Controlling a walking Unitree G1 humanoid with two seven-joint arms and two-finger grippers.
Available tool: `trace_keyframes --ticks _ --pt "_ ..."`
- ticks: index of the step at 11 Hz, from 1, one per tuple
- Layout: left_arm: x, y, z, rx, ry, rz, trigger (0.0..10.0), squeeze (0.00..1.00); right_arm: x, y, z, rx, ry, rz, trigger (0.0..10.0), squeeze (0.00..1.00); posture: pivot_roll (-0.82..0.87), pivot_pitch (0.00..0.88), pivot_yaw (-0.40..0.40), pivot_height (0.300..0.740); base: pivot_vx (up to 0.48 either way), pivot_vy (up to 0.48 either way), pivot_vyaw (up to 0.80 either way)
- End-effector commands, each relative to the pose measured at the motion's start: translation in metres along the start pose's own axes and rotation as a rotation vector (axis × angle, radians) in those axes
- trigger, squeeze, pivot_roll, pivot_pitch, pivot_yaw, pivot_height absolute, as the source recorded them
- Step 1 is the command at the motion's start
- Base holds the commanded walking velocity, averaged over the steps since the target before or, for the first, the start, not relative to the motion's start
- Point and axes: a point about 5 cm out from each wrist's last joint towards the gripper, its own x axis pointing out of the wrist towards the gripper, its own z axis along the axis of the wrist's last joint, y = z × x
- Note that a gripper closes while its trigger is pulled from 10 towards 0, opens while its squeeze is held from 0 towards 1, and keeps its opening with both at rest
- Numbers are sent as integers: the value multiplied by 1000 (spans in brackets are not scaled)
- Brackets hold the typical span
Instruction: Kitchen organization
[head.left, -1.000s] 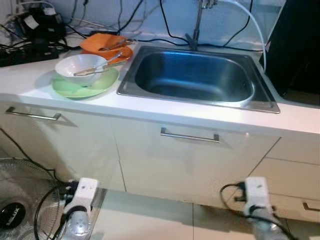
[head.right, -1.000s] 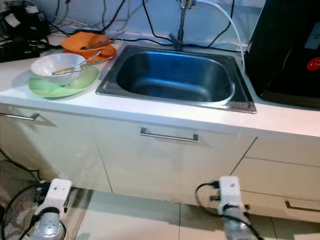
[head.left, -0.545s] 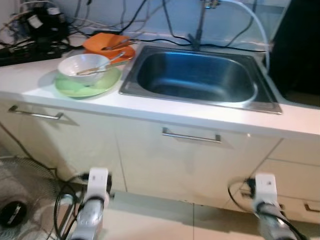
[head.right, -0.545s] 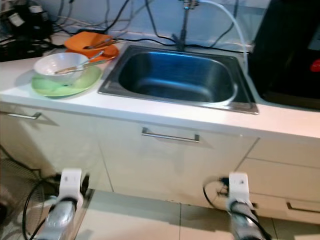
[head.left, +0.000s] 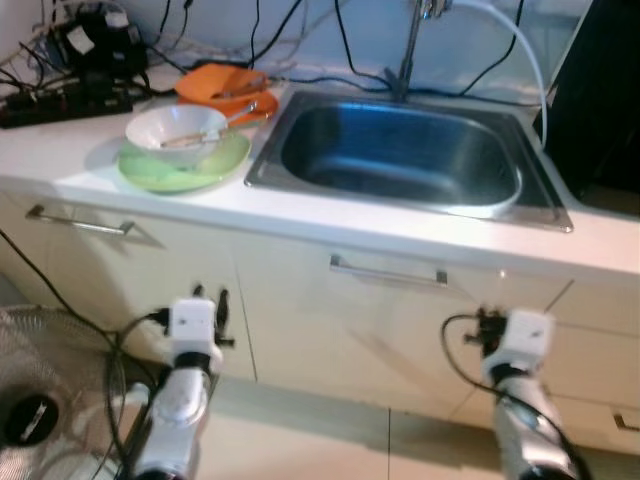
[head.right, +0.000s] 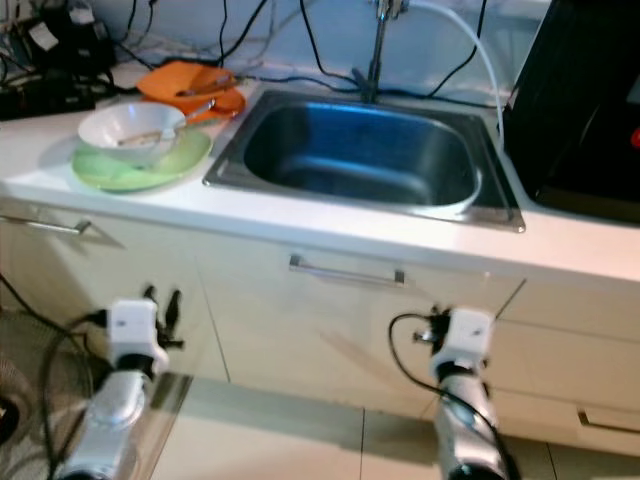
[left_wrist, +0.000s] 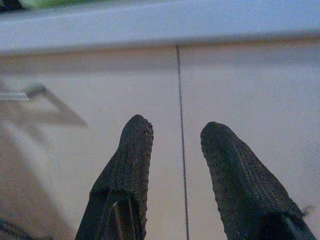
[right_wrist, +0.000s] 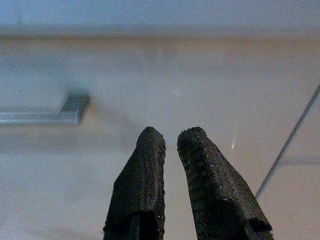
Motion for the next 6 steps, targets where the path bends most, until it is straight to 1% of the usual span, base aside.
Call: trace_keyframes --ticks 1,2,3,4,5,6 --pt "3 3 13 12 -45 13 10000 0 -1 -3 10 -9 -50 -23 10000 0 174 22 -28 740 0 0 0" --pt "4 4 22 13 -82 16 10000 0 -3 -4 20 -25 -99 -20 10000 0 175 20 -27 740 0 0 0" --pt "11 1 41 15 -147 0 10000 0 -1 4 42 -28 -187 -1 10000 0 169 12 -24 740 0 0 0" --pt "14 -3 49 21 -172 -17 10000 0 2 7 50 -19 -210 3 10000 0 167 6 -23 740 0 0 0" --pt "25 -12 78 20 -261 -42 10000 0 9 22 84 -27 -314 52 10000 0 166 0 -25 740 0 0 0" --pt "29 -17 94 13 -312 -49 10000 0 16 29 102 12 -356 71 10000 0 169 0 -26 740 0 0 0"
